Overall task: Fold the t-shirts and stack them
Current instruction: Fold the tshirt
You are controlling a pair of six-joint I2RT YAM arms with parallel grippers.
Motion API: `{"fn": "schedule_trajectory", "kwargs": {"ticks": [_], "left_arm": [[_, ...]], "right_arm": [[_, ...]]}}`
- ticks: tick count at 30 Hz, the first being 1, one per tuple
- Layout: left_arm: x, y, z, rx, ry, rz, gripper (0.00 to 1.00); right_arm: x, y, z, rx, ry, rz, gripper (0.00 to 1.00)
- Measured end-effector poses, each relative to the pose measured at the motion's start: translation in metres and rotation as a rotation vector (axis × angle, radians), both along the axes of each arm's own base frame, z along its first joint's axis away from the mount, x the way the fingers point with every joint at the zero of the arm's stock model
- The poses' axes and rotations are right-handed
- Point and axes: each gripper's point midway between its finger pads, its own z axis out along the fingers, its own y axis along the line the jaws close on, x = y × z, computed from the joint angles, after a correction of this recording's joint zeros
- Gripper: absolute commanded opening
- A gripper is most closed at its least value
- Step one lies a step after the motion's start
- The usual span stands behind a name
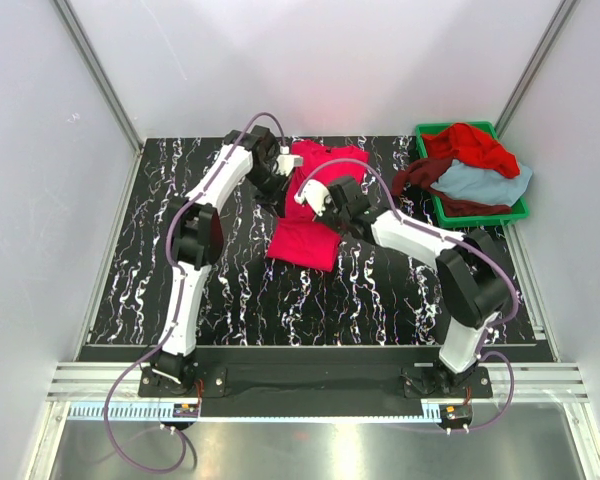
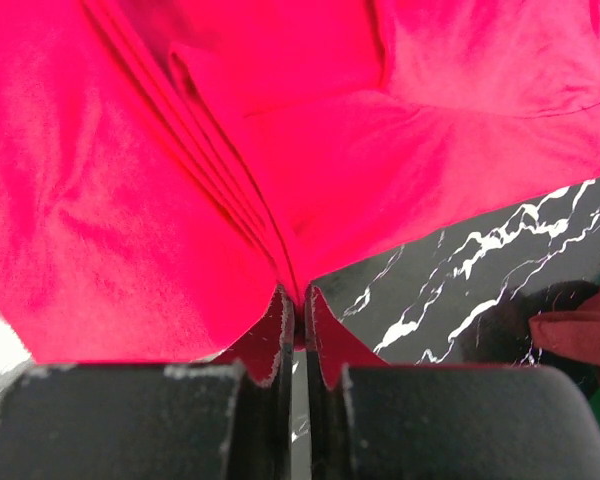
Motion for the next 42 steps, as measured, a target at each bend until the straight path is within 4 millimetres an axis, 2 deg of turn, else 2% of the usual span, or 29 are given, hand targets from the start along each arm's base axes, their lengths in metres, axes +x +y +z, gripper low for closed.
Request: {"fn": "schedule_trajectory", "kwargs": {"ticks": [5, 11, 19, 22, 23, 26, 27, 29, 31, 33, 34, 36, 37, 40, 42], "left_arm": [[0.010, 0.001, -0.010, 0.020, -0.015, 0.027, 0.00], [0.035, -0.003, -0.010, 0.021, -0.095, 0.070, 0.00], [0.060, -0.006, -0.016, 0.024, -0.171, 0.108, 0.08], [0.067, -0.007, -0.020, 0.028, -0.186, 0.121, 0.19], [0.069, -0.006, -0.021, 0.032, -0.193, 0.126, 0.33], [0.076, 0.000, -0.025, 0.060, -0.216, 0.143, 0.53], [0.079, 0.003, -0.025, 0.069, -0.223, 0.151, 0.65], [0.084, 0.008, -0.024, 0.086, -0.240, 0.167, 0.72], [0.090, 0.013, -0.023, 0.106, -0.263, 0.185, 0.77], [0.096, 0.019, -0.021, 0.127, -0.289, 0.200, 0.77], [0.098, 0.021, -0.019, 0.136, -0.297, 0.207, 0.77], [0.100, 0.025, -0.015, 0.151, -0.312, 0.216, 0.77], [0.098, 0.027, -0.011, 0.152, -0.315, 0.219, 0.77], [0.083, 0.030, 0.009, 0.143, -0.315, 0.220, 0.77], [0.066, 0.031, 0.028, 0.117, -0.312, 0.220, 0.76]], "right_arm": [[0.016, 0.000, -0.004, 0.003, 0.000, -0.021, 0.00], [0.027, -0.004, -0.009, 0.003, 0.002, -0.041, 0.00], [0.034, -0.005, -0.018, 0.008, 0.005, -0.057, 0.00], [0.035, -0.005, -0.027, 0.005, 0.017, -0.062, 0.00], [0.036, -0.005, -0.030, 0.001, 0.022, -0.065, 0.00], [0.039, -0.011, -0.042, -0.015, 0.040, -0.086, 0.00], [0.040, -0.014, -0.046, -0.023, 0.047, -0.099, 0.00], [0.043, -0.019, -0.054, -0.033, 0.058, -0.119, 0.00], [0.047, -0.024, -0.059, -0.044, 0.061, -0.143, 0.09], [0.049, -0.026, -0.059, -0.047, 0.057, -0.163, 0.25], [0.051, -0.027, -0.057, -0.047, 0.050, -0.173, 0.36], [0.057, -0.027, -0.050, -0.045, 0.031, -0.186, 0.44], [0.060, -0.027, -0.046, -0.042, 0.018, -0.195, 0.52], [0.069, -0.027, -0.031, -0.030, -0.017, -0.221, 0.56], [0.069, -0.028, -0.020, -0.018, -0.031, -0.233, 0.57]]}}
